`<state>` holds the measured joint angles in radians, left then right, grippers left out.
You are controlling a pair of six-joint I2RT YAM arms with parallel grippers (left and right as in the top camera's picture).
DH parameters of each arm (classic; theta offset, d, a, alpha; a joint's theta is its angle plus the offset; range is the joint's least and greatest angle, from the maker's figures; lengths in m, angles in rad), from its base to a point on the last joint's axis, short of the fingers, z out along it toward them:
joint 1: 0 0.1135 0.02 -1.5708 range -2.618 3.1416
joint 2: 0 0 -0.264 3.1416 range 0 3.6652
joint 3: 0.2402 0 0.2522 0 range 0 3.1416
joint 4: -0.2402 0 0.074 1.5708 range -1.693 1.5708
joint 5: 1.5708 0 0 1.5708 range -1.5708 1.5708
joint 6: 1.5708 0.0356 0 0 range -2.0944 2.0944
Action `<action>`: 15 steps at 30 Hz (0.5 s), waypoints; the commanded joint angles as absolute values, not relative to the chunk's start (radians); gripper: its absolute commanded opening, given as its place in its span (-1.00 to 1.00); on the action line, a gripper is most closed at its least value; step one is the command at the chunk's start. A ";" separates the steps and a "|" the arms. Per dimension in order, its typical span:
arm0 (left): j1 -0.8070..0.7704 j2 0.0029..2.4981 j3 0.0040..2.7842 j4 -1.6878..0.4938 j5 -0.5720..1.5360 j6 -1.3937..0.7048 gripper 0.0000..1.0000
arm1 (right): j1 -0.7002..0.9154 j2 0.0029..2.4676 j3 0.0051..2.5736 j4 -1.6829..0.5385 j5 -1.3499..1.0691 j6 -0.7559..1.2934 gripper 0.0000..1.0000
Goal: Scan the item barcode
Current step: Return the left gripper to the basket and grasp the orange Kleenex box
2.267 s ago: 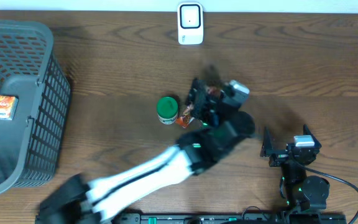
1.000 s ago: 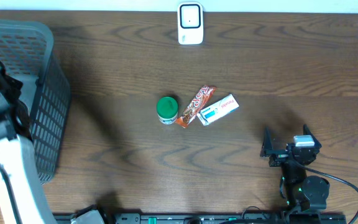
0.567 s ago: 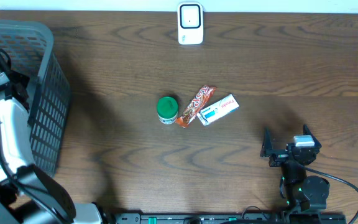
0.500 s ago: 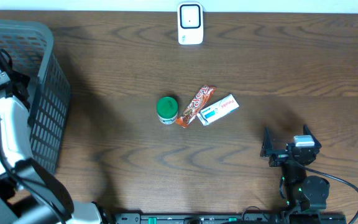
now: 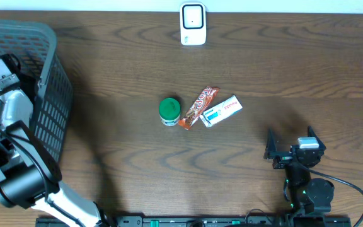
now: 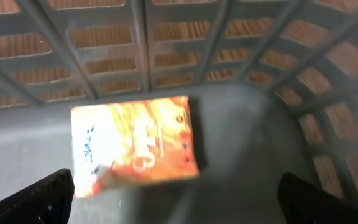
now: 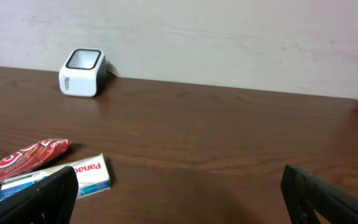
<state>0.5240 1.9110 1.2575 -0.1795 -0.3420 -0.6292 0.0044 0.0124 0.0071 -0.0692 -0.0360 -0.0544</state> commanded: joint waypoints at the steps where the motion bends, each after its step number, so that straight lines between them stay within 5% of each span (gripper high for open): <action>1: 0.529 1.974 1.258 -0.150 -0.352 -0.645 0.96 | 0.015 0.008 0.006 -0.072 -0.035 -0.039 0.99; 15: 0.571 2.077 1.258 -0.109 -0.352 -0.660 0.96 | 0.015 0.008 0.006 -0.072 -0.035 -0.039 0.98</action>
